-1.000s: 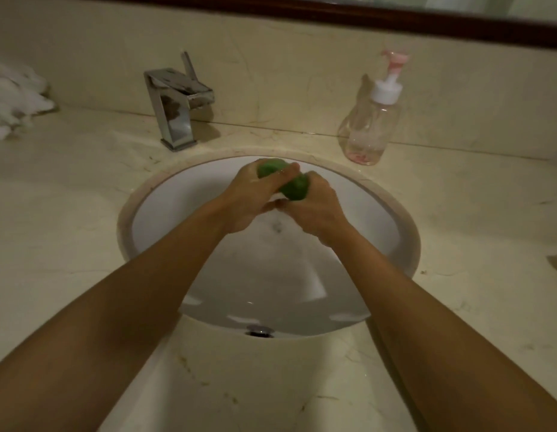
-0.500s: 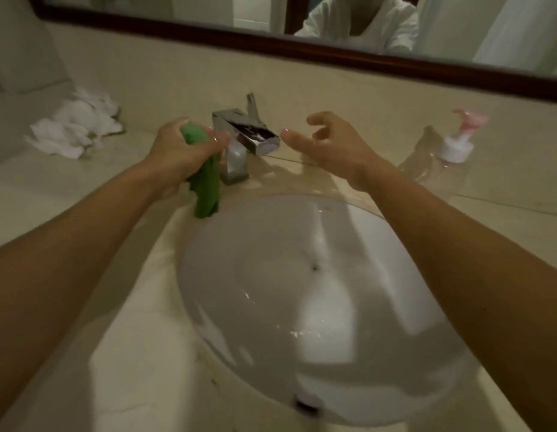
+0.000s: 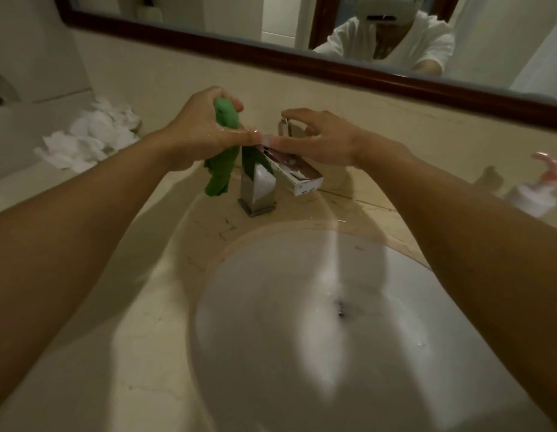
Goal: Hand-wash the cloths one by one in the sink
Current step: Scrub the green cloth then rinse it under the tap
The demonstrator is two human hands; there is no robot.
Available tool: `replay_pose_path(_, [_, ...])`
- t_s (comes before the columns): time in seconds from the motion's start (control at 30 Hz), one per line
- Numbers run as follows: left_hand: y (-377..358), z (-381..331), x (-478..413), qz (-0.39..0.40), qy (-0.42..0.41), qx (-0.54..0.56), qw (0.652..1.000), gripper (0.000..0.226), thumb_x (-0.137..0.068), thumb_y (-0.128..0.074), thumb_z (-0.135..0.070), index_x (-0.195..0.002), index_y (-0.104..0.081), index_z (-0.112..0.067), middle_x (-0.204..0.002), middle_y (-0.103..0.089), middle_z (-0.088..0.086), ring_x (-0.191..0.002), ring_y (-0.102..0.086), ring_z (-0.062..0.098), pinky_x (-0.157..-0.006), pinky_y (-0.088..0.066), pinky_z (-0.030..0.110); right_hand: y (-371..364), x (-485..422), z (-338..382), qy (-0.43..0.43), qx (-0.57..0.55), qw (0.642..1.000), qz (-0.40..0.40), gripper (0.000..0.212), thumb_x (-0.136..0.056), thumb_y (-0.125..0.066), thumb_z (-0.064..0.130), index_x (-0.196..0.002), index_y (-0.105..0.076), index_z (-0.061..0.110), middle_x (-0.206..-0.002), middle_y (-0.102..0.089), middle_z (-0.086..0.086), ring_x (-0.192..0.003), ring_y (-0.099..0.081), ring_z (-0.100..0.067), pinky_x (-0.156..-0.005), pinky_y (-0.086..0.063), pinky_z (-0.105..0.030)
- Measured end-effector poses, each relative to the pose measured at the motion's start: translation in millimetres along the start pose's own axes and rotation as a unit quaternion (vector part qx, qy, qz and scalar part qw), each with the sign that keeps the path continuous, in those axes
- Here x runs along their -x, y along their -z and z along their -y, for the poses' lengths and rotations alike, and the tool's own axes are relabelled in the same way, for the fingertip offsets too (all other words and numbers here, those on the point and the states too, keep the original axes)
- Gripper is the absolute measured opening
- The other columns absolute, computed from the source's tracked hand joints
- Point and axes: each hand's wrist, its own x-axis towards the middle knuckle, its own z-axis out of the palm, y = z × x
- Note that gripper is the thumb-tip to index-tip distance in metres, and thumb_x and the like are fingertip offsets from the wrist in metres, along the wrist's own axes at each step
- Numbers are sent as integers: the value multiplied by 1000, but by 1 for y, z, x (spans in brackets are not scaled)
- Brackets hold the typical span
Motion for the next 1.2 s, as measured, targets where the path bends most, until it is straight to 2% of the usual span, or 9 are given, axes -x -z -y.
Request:
replay_pose_path(0.27, [0, 4, -3, 31, 0, 14, 999, 78, -62, -82, -40, -129, -51, -16, -116, -64, 13, -95, -73, 20, -81, -62, 33, 3, 0, 1, -37, 47, 998, 11, 89, -87, -52, 79, -159, -29, 33, -162, -37, -6, -139, -44, -31, -99, -35, -36])
replay_pose_path(0.37, [0, 1, -3, 25, -4, 6, 1000, 78, -62, -84, -39, -129, -51, -16, -116, -63, 12, -94, -73, 20, -74, -61, 26, 4, 1, 3, -86, -4, 996, 36, 96, -83, -56, 80, -160, -27, 31, -158, -39, -9, -110, -55, -26, -79, -52, -36])
replay_pose_path(0.47, [1, -3, 0, 4, -13, -12, 1000, 74, -66, -87, -33, -128, -51, -17, -116, -63, 10, -96, -71, 19, -71, -59, 23, 5, 8, 8, -113, -3, 992, 53, 96, -80, -52, 86, -159, -25, 37, -156, -41, -8, -95, -57, -25, -64, -43, -31])
replay_pose_path(0.53, [2, -11, 4, -5, -20, -25, 999, 70, -69, -87, -31, -127, -51, -19, -117, -63, 9, -98, -70, 18, -72, -59, 26, 5, 18, 11, -101, -6, 994, 41, 94, -83, -53, 82, -159, -27, 33, -157, -42, -10, -106, -57, -30, -71, -44, -31])
replay_pose_path(0.67, [1, -36, 19, -17, -35, -24, 999, 59, -79, -83, -20, -129, -51, -19, -115, -62, 7, -98, -66, 14, -77, -58, 26, 8, 50, 12, -63, -16, 997, -38, 111, -80, -66, 77, -165, -16, 26, -162, -39, -10, -144, -43, -31, -114, -36, -39])
replay_pose_path(0.77, [-6, -59, 38, -13, -56, -25, 998, 58, -79, -83, -19, -128, -51, -19, -115, -63, 6, -100, -65, 13, -79, -57, 26, 12, 81, 10, -57, -30, 995, -77, 118, -71, -72, 81, -164, -18, 32, -157, -42, -12, -140, -46, -30, -111, -42, -42])
replay_pose_path(0.87, [-24, -81, 61, 0, -76, -30, 997, 57, -80, -83, -19, -128, -53, -19, -116, -64, 7, -101, -66, 15, -83, -59, 30, 15, 121, 10, -48, -46, 992, -104, 112, -73, -74, 77, -162, -23, 33, -152, -44, -11, -132, -51, -25, -97, -43, -34])
replay_pose_path(1.03, [-67, -107, 104, 42, -92, -30, 994, 51, -81, -82, -19, -124, -55, -23, -109, -64, 0, -97, -66, 12, -83, -60, 29, 6, 183, 0, -29, -98, 991, -88, 107, -78, -80, 63, -162, -24, 30, -153, -41, -4, -125, -51, -17, -94, -46, -29])
replay_pose_path(1.2, [-119, -112, 141, 106, -65, 45, 991, 42, -84, -81, -21, -120, -59, -19, -105, -64, -2, -93, -67, 10, -72, -59, 18, -20, 224, -19, 7, -191, 977, -94, 104, -68, -90, 48, -156, -36, 31, -141, -57, 6, -123, -60, -15, -100, -56, -43])
